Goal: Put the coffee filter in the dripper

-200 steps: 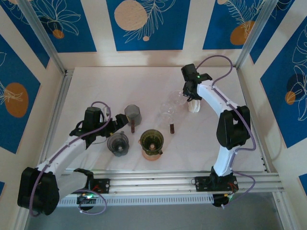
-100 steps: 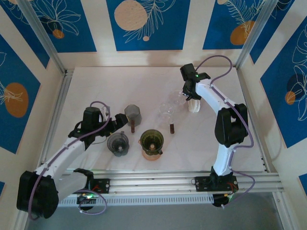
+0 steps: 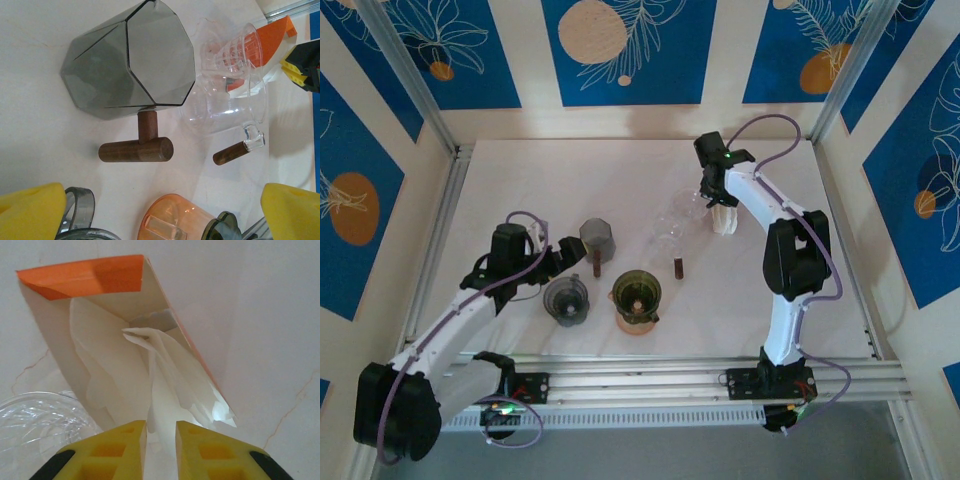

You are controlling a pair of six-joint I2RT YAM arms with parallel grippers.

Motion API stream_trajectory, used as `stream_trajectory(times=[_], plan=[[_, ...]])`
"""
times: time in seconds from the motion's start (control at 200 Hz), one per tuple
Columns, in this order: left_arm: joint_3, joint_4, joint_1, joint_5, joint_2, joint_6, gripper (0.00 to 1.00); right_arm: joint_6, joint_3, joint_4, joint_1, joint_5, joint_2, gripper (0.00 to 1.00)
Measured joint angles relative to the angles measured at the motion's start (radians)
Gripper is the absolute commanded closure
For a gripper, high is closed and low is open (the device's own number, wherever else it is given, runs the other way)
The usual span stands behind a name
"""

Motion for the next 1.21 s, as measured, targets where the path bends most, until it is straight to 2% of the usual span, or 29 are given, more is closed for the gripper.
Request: stream_trajectory(times=[0.14, 0.23, 0.58, 1.045, 1.206], plan=[[0.001, -0.005, 0.0, 0.0, 0.0, 0.005, 0.0, 0.005, 0.0, -0.006, -0.003, 0.0, 0.007, 0.89], [0.001, -0.005, 0.0, 0.0, 0.0, 0.008, 0.0, 0.005, 0.001, -0.006, -0.004, 0.0, 0.007, 1.0], [0.002, -0.008, 0.0, 0.0, 0.0, 0.015, 0.0, -0.029, 0.002, 0.018, -0.001, -0.002, -0.003, 1.0], [0.002, -0.007, 0.0, 0.0, 0.014, 0.015, 0.0, -0.092, 0.0, 0.022, 0.029, -0.006, -0.115, 1.0], [0.002, -0.006, 0.0, 0.0, 0.014, 0.014, 0.0, -0.103, -0.002, 0.022, 0.019, -0.072, -0.112, 1.0]])
